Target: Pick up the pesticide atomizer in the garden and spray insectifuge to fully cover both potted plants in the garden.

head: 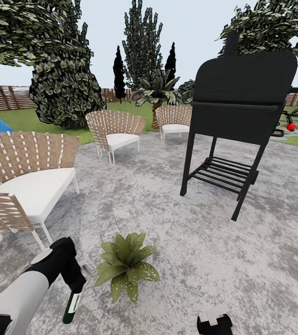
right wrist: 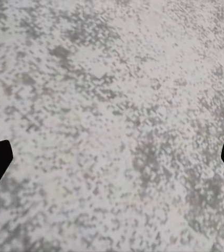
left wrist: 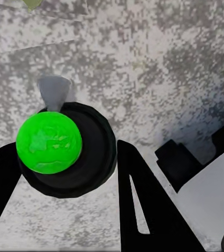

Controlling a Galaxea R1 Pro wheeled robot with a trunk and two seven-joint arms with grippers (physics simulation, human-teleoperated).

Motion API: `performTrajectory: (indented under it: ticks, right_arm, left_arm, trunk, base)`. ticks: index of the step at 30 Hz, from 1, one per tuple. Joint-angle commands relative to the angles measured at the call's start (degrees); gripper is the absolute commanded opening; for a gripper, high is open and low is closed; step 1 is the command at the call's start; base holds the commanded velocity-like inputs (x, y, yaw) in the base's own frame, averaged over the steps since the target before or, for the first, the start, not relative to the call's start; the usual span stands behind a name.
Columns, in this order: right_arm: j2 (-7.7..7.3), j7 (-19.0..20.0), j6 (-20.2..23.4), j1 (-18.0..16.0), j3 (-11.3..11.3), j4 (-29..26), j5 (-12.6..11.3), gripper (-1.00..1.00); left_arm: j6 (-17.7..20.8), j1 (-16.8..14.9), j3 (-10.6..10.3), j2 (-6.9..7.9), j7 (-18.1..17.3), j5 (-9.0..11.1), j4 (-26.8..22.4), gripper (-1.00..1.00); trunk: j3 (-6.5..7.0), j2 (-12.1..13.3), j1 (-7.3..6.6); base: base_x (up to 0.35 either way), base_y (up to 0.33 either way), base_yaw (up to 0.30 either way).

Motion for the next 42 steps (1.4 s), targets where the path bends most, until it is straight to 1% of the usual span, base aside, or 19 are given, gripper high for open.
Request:
performTrajectory:
  ticks: [1, 6, 9, 12, 15, 19, 24, 28, 31, 33, 34, 37, 38, 40, 42]
  right_arm:
    - [0.04, -0.2, -0.2, 0.0, -0.5, 0.1, 0.6, 1.00]
    - [0.04, -0.2, -0.2, 0.0, -0.5, 0.1, 0.6, 1.00]
    - [0.04, -0.2, -0.2, 0.0, -0.5, 0.1, 0.5, 1.00]
    - [0.04, -0.2, -0.2, 0.0, -0.5, 0.1, 0.5, 1.00]
    - [0.04, -0.2, -0.2, 0.0, -0.5, 0.1, 0.5, 1.00]
    - [0.04, -0.2, -0.2, 0.0, -0.5, 0.1, 0.5, 1.00]
    - [0.04, -0.2, -0.2, 0.0, -0.5, 0.1, 0.5, 1.00]
    - [0.04, -0.2, -0.2, 0.0, -0.5, 0.1, 0.5, 1.00]
    - [0.04, -0.2, -0.2, 0.0, -0.5, 0.0, 0.4, 1.00]
    - [0.04, -0.2, -0.2, 0.0, -0.5, 0.1, 0.4, 1.00]
    - [0.04, -0.2, -0.2, 0.0, -0.5, 0.1, 0.5, 1.00]
    - [0.04, -0.2, -0.2, 0.0, -0.5, 0.1, 0.5, 1.00]
    - [0.04, -0.2, -0.2, 0.0, -0.5, 0.1, 0.5, 1.00]
    - [0.04, -0.3, -0.3, 0.0, -0.5, 0.0, 0.4, 1.00]
    - [0.04, -0.4, -0.3, 0.0, -0.5, 0.0, 0.4, 1.00]
  left_arm:
    - [0.5, 0.1, -0.3, 0.17, -0.4, -0.1, -0.1, -1.00]
    - [0.3, 0.3, -0.2, 0.42, -0.4, -0.1, 0.4, -1.00]
    - [0.2, 0.4, -0.2, 0.06, -0.3, -0.2, 1.9, -1.00]
    - [0.2, 0.4, -0.2, 0.29, -0.1, -0.2, 2.1, -1.00]
    - [0.3, 0.4, -0.1, 0.41, 0.1, -0.2, 2.0, -1.00]
    - [0.3, 0.3, -0.1, 0.05, 0.2, -0.2, 1.6, -1.00]
    - [0.4, 0.3, 0.0, -0.06, 0.2, -0.2, 1.5, -1.00]
    - [0.4, 0.3, 0.2, -0.30, 0.4, -0.2, 1.9, -1.00]
    - [0.4, 0.5, 0.3, -0.39, 0.8, 0.4, 2.3, -1.00]
    - [0.3, 2.2, 0.4, -0.37, 1.6, 0.7, 3.1, -1.00]
    - [0.3, 2.5, 0.4, -0.43, 2.0, 0.7, 3.2, -1.00]
    - [0.4, 2.7, 0.6, -0.51, 3.4, 0.9, 2.7, -1.00]
    - [0.4, 2.8, 0.9, -1.00, 3.9, 0.9, 2.4, -1.00]
    - [0.4, 2.8, 0.9, -1.00, 4.3, 0.8, 2.4, -1.00]
    - [-0.4, 2.9, 2.0, -0.75, 7.1, 1.4, 3.1, -1.00]
  trunk:
    - [-0.06, 0.0, -0.01]
    - [-0.06, 0.0, -0.01]
    - [-0.06, 0.0, -0.01]
    - [-0.06, 0.0, -0.01]
    - [-0.06, 0.0, -0.01]
    - [-0.06, 0.0, -0.01]
    - [-0.06, 0.0, -0.01]
    - [-0.06, 0.0, -0.01]
    - [-0.06, 0.0, -0.01]
    - [-0.06, 0.0, -0.01]
    - [-0.06, 0.0, -0.01]
    - [-0.06, 0.0, -0.01]
    - [-0.06, 0.0, -0.01]
    - [-0.06, 0.0, -0.01]
    - [-0.06, 0.0, -0.01]
  base:
    - [0.001, 0.001, -0.055]
    - [0.000, 0.000, -0.237]
    - [0.000, 0.000, -0.195]
    - [-0.002, 0.000, -0.034]
    - [-0.219, 0.009, -0.005]
    - [-0.246, 0.194, -0.001]
    - [-0.048, 0.266, 0.000]
    - [-0.002, 0.047, 0.000]
    - [0.000, 0.004, 0.000]
    - [0.000, 0.001, 0.000]
    - [0.000, 0.000, 0.000]
    - [0.000, 0.000, 0.000]
    - [0.000, 0.000, 0.000]
    - [0.000, 0.000, 0.000]
    - [0.000, 0.000, -0.104]
